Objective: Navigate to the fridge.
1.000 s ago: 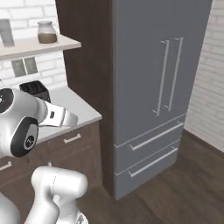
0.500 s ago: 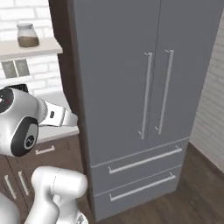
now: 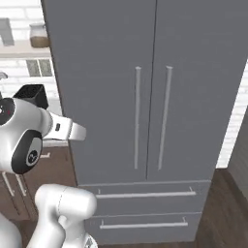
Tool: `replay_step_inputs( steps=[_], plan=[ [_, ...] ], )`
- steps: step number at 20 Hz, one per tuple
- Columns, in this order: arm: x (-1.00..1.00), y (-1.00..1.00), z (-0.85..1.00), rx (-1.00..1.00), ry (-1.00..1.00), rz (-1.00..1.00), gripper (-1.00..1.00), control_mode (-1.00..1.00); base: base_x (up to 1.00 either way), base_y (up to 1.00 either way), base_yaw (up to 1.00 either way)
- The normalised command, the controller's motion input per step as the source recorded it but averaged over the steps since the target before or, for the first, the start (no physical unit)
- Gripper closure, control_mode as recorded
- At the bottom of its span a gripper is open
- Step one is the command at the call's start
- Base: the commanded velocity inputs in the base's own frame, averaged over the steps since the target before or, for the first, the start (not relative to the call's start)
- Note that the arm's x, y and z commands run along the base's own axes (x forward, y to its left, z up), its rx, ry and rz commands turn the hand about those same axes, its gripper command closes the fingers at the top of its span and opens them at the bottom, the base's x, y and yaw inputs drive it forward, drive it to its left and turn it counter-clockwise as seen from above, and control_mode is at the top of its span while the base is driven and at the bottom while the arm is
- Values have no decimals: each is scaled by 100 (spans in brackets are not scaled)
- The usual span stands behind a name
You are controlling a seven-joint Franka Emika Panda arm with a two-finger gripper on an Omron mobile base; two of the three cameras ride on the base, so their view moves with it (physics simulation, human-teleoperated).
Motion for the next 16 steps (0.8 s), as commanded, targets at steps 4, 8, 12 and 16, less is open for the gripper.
replay_step_inputs(
  steps=[4, 8, 12, 16],
  plan=[
    [0, 0, 0, 0, 0, 0, -100, 100, -2, -100, 23],
    [0, 0, 0, 0, 0, 0, -100, 100, 60, -92, 11],
    [0, 0, 0, 0, 0, 0, -100, 100, 100, -19, 27],
    [0, 0, 0, 0, 0, 0, -100, 100, 100, -40, 48]
  ],
)
